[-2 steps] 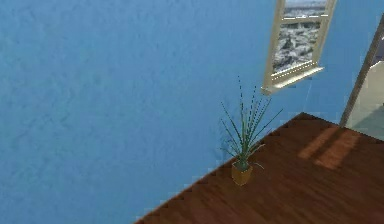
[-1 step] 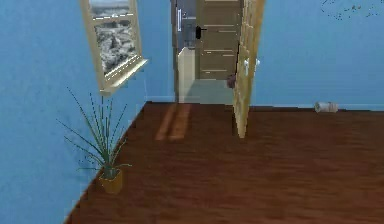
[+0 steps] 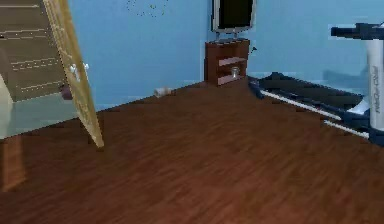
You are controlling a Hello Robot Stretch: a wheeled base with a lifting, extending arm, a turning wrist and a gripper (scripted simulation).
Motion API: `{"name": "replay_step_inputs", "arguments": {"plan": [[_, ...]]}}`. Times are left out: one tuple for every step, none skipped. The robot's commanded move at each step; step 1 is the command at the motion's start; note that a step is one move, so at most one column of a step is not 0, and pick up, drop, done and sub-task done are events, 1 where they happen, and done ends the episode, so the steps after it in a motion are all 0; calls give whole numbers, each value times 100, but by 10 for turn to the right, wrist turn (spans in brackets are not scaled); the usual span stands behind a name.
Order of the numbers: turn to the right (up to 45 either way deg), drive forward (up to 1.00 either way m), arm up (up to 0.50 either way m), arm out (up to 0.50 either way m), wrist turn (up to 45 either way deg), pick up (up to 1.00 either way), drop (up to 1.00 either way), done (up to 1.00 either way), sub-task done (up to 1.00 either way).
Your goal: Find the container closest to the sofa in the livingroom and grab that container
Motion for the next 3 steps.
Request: {"name": "replay_step_inputs", "arguments": {"plan": [[450, 0, 0, 0, 0, 0, 0, 0, 0], [300, 0, 0, 0, 0, 0, 0, 0, 0], [0, 0, 50, 0, 0, 0, 0, 0, 0]]}}
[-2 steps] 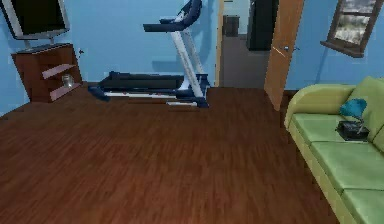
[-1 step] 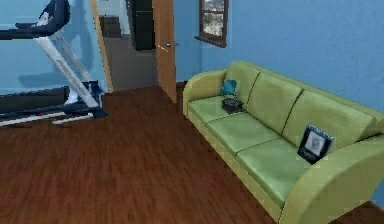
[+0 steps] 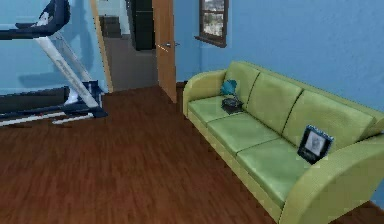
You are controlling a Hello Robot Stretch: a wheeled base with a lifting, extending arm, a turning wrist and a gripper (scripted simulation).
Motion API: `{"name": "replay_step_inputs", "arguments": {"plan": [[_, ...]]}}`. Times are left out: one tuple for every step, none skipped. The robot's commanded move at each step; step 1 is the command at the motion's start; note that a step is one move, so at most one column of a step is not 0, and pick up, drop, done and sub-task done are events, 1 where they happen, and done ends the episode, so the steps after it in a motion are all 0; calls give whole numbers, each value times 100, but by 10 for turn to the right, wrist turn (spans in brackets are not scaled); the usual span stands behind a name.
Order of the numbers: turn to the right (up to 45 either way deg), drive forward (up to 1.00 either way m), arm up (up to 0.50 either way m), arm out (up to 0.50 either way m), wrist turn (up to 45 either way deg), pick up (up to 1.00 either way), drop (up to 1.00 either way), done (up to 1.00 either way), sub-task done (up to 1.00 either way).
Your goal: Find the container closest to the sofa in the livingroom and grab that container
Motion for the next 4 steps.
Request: {"name": "replay_step_inputs", "arguments": {"plan": [[0, 0, 38, 0, 0, 0, 0, 0, 0], [0, 0, 0, 44, 0, 0, 0, 0, 0], [0, 0, 0, 0, 450, 0, 0, 0, 0], [0, 0, 0, 0, 450, 0, 0, 0, 0]]}}
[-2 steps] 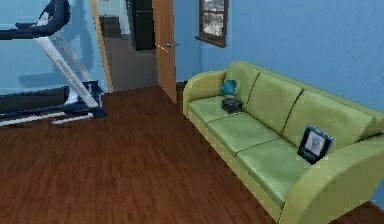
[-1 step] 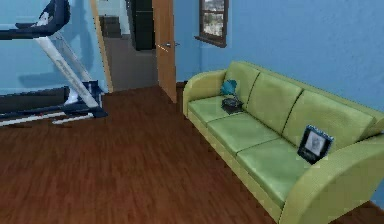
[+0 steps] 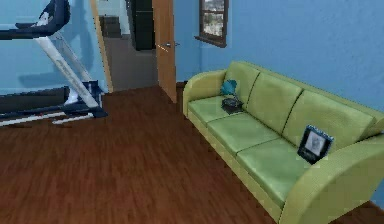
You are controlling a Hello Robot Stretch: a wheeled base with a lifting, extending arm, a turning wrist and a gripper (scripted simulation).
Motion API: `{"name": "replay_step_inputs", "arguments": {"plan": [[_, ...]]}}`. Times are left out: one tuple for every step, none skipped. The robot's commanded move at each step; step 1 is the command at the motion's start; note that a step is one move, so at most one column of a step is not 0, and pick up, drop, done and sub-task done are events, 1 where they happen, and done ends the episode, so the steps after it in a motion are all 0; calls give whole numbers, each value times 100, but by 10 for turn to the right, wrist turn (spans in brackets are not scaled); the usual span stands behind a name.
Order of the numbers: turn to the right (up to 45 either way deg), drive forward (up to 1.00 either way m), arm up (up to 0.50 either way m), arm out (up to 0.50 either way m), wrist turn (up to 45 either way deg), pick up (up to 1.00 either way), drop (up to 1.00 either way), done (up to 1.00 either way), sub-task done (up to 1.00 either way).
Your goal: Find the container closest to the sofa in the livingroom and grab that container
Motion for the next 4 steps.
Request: {"name": "replay_step_inputs", "arguments": {"plan": [[0, 0, 0, 0, 450, 0, 0, 0, 0], [0, 0, 0, 0, 450, 0, 0, 0, 0], [0, 0, 0, 0, 120, 0, 0, 0, 0], [0, 0, -22, 0, 0, 0, 0, 0, 0]]}}
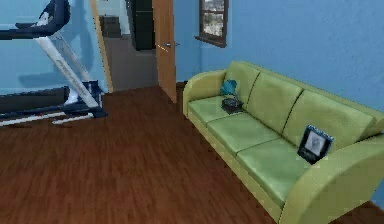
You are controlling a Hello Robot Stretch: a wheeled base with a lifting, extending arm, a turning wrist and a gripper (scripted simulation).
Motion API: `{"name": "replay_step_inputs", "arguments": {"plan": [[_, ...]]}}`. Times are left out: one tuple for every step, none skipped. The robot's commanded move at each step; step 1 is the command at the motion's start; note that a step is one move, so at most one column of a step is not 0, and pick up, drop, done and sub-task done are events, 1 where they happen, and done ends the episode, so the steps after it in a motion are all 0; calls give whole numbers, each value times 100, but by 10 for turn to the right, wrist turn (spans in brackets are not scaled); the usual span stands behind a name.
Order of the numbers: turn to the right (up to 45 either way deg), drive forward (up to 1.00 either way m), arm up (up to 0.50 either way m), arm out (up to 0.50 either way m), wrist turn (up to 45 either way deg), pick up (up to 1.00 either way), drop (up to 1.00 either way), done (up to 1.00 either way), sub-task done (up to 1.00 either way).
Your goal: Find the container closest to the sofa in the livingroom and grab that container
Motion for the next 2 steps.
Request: {"name": "replay_step_inputs", "arguments": {"plan": [[0, 0, 0, 0, 0, 100, 0, 0, 0], [0, 0, 10, 0, 0, 0, 0, 0, 0]]}}
